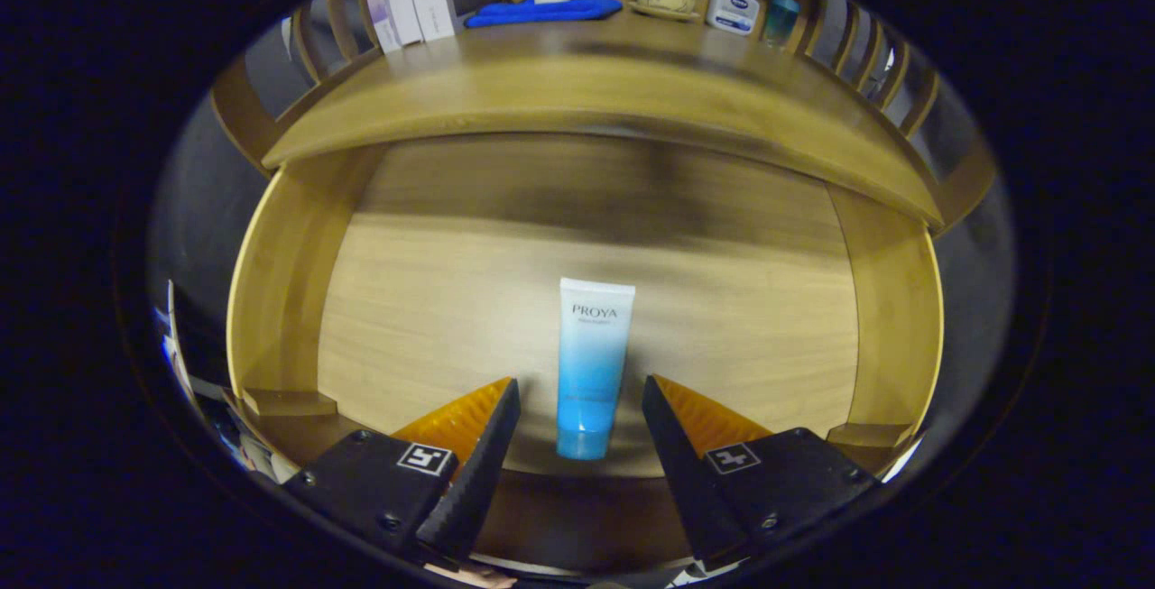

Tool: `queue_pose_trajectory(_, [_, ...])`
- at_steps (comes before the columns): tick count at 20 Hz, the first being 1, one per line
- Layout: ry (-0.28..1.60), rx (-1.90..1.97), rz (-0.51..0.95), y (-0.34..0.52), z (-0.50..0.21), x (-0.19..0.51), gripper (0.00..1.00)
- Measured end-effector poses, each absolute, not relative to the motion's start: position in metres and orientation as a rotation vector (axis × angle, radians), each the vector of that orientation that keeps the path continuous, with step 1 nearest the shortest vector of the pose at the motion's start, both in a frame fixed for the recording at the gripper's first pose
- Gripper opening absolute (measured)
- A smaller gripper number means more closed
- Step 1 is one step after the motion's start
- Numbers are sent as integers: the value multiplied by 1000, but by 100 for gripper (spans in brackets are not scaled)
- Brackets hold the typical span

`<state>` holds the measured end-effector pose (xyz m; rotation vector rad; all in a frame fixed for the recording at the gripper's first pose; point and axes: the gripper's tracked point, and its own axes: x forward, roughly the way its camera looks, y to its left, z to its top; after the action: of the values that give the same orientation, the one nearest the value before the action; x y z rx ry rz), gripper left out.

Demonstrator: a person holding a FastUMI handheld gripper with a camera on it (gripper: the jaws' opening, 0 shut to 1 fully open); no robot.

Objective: Pull open the drawer, take out the items inside it, and place them on the countertop above the cabinet.

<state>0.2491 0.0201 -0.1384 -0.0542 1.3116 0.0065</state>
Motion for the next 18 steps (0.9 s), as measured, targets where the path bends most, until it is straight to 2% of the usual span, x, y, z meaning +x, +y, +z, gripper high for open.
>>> queue_pose_trajectory(2, [1321,-49,-16,19,-144,250,84])
queue_pose_trajectory(5, [1367,-7,-47,17,-156,247,67])
queue_pose_trajectory(11, [1363,47,-61,15,-161,247,48])
queue_pose_trajectory(18, [1276,137,-3,24,-131,248,42])
